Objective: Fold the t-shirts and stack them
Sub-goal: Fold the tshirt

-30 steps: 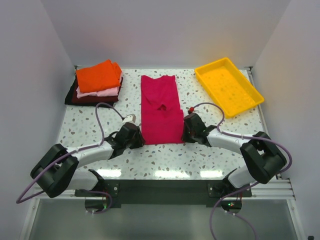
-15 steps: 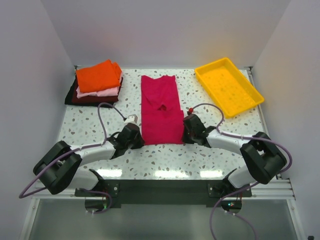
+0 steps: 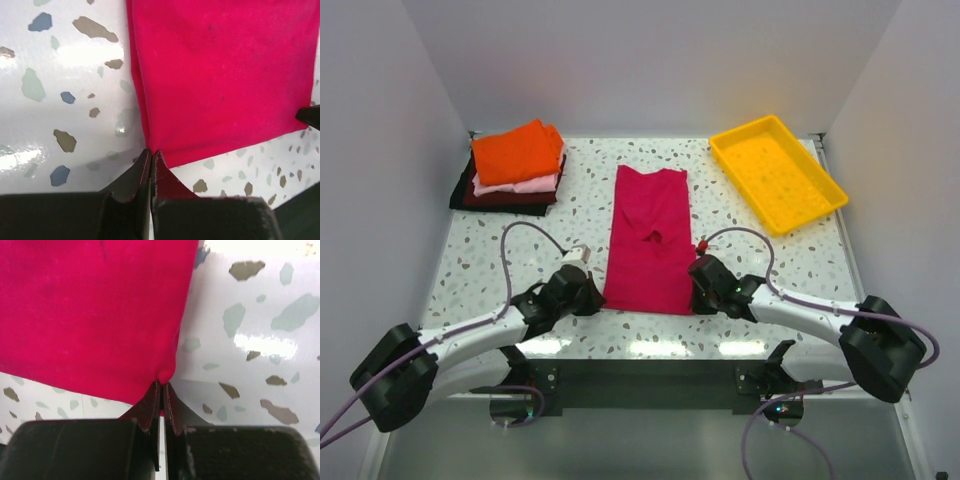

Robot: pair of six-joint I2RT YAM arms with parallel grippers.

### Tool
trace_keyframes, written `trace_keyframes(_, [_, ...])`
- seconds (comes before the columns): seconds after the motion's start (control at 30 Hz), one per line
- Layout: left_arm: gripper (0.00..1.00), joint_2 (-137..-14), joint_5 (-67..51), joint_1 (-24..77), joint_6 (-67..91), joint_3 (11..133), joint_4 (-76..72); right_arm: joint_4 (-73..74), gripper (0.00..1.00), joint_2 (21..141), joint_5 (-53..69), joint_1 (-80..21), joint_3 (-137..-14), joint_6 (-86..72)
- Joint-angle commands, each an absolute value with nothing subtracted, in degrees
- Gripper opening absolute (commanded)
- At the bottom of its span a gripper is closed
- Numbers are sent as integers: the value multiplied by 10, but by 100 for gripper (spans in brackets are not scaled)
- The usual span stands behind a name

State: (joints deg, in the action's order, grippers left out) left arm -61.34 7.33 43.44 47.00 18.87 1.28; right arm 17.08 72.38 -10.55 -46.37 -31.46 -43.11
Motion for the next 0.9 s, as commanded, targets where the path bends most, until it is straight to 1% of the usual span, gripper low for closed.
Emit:
trace_keyframes(0.0, [0,-559,66,447,453,171,50,240,0,679,-118,-474,-295,-444])
trace_keyframes(0.1, [0,-521,46,460,451,168,66,264,0,657,-92,-490,-296,-439])
trace_keyframes(0.33, [0,-451,40,497,468,169,118,369,0,596,-125,-576,-322,-479])
trace_keyframes(0.53, [0,-387,31,512,484,185,156,428,0,537,-130,-610,-358,-507])
trace_keyframes(0.7, [0,-372,18,519,479,227,153,456,0,516,-136,-618,-402,-504])
trace_keyframes(0.87, [0,-390,34,520,453,286,136,483,0,507,-204,-618,-458,-484])
